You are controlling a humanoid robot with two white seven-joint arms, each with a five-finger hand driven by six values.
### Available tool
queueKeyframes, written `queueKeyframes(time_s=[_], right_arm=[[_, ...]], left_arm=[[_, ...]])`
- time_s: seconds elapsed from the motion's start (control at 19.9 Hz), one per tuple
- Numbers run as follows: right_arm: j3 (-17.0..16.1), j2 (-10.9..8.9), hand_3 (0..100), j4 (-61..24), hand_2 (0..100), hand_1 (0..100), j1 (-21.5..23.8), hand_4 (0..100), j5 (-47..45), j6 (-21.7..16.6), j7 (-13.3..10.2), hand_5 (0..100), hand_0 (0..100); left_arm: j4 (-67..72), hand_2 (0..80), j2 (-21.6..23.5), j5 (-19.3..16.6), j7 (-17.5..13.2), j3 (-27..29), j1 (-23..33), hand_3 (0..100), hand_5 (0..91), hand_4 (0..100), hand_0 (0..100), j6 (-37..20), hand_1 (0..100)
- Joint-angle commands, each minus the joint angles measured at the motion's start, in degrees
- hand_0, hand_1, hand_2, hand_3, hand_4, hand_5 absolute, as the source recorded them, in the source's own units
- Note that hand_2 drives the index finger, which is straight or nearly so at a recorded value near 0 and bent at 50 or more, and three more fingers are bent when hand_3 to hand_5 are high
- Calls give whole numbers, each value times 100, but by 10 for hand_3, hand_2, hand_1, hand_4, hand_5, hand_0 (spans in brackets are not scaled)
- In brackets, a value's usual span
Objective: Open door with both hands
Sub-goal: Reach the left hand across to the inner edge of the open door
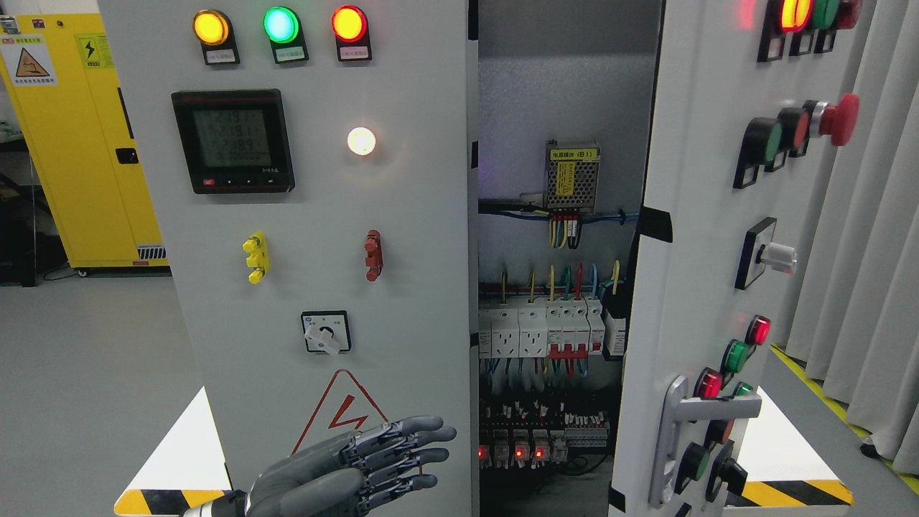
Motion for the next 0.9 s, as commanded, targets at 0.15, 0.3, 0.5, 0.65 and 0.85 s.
queueKeyframes(time_s=[0.15, 0.3, 0.5, 0.65, 0.85], right_arm=[[44, 193, 0, 0, 40, 500, -158, 0, 0, -4, -3, 0, 0], [44, 193, 0, 0, 40, 500, -158, 0, 0, -4, -3, 0, 0], [44, 185, 0, 0, 40, 500, -158, 0, 0, -4, -3, 0, 0], [44, 193, 0, 0, 40, 500, -158, 0, 0, -4, -3, 0, 0], [44, 185, 0, 0, 40, 500, -158, 0, 0, -4, -3, 0, 0]], left_arm=[[696, 0, -205, 981, 10, -81, -1656, 0, 0, 0, 120, 268, 556], [776, 0, -240, 1026, 193, -335, -1921, 0, 0, 0, 120, 259, 556], [1258, 0, -705, 991, 397, -643, -2316, 0, 0, 0, 120, 259, 556], [1505, 0, -916, 991, 397, -897, -2632, 0, 0, 0, 120, 250, 556], [1637, 0, -1162, 1061, 379, -1118, -2896, 0, 0, 0, 120, 259, 556]])
